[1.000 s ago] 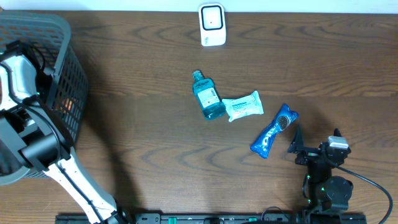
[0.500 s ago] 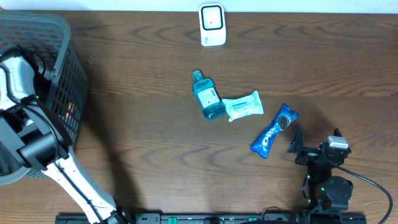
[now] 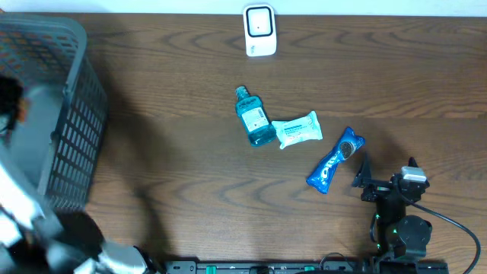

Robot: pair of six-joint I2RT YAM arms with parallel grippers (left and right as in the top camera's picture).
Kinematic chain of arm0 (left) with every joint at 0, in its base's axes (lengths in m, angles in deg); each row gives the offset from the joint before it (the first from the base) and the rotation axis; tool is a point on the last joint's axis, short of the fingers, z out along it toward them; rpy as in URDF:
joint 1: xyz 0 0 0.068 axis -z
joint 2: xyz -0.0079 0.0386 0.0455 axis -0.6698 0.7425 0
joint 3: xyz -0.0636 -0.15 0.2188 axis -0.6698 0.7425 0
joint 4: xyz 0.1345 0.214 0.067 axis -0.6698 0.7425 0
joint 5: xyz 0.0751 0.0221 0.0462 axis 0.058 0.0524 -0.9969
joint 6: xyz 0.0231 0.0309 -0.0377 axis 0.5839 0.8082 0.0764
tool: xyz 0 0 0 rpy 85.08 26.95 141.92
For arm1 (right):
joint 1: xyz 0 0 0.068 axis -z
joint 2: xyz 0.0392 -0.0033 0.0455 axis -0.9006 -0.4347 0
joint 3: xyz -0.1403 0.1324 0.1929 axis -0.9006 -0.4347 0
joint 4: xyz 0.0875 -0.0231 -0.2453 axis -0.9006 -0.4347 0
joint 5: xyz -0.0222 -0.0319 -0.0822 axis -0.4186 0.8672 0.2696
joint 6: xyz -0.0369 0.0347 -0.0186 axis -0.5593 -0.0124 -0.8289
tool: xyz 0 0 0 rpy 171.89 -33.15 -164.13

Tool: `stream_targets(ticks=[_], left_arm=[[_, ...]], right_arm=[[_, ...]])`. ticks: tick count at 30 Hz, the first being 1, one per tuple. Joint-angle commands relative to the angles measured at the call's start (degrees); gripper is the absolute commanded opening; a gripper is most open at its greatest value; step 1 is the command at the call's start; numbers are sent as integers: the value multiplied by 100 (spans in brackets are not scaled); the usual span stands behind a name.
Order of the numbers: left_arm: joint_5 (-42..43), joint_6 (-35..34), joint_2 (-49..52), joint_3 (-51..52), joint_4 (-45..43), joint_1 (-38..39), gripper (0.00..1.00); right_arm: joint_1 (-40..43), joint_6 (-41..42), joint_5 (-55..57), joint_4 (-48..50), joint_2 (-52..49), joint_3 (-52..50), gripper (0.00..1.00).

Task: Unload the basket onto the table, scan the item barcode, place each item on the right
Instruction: 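Reach into the basket and grasp the orange Kleenex pack, then carry the Kleenex pack past the scanner and set it left of mouthwash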

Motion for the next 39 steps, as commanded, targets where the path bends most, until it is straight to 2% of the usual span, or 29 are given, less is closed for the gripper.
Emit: stream_targets(ticks=[1, 2, 6, 10, 14, 17, 18, 24, 30, 35, 37, 38, 39], left_arm=[[470, 35, -1062, -98, -302, 472, 39], [479, 35, -1458, -98, -476, 872, 38], [273, 35, -1945, -98, -627, 2264, 39], [-643, 31, -1858, 7, -358, 3652, 39], [-1355, -229, -1443, 273, 313, 4616, 39], [-1443, -699, -1027, 601, 678, 4999, 39], [-1478, -1093, -721, 933, 669, 5204, 39], [-1473, -1613, 210, 2129, -372, 5663, 39], [-1132, -1648, 951, 2662, -1508, 5991, 39], [-1106, -1648, 1427, 2675, -1867, 6199, 40], [-1108, -1646, 1537, 2675, -1895, 6234, 44], [-1115, -1644, 1552, 2677, -1880, 6231, 50], [-1121, -1646, 1547, 2675, -1886, 6231, 52]], right_arm=[[39, -70, 55, -20, 35, -9, 99], [39, -70, 55, -20, 35, -9, 99], [39, -70, 55, -20, 35, -9, 99], [39, -70, 55, -20, 35, -9, 99], [39, -70, 55, -20, 35, -9, 99], [39, -70, 55, -20, 35, -9, 99], [39, -70, 55, -20, 35, -9, 99], [39, -70, 55, -20, 35, -9, 99], [39, -70, 55, -20, 35, -9, 99], [39, -70, 55, -20, 35, -9, 99], [39, -70, 55, -20, 35, -9, 99], [39, -70, 55, -20, 35, -9, 99], [39, -70, 55, -20, 35, -9, 99]])
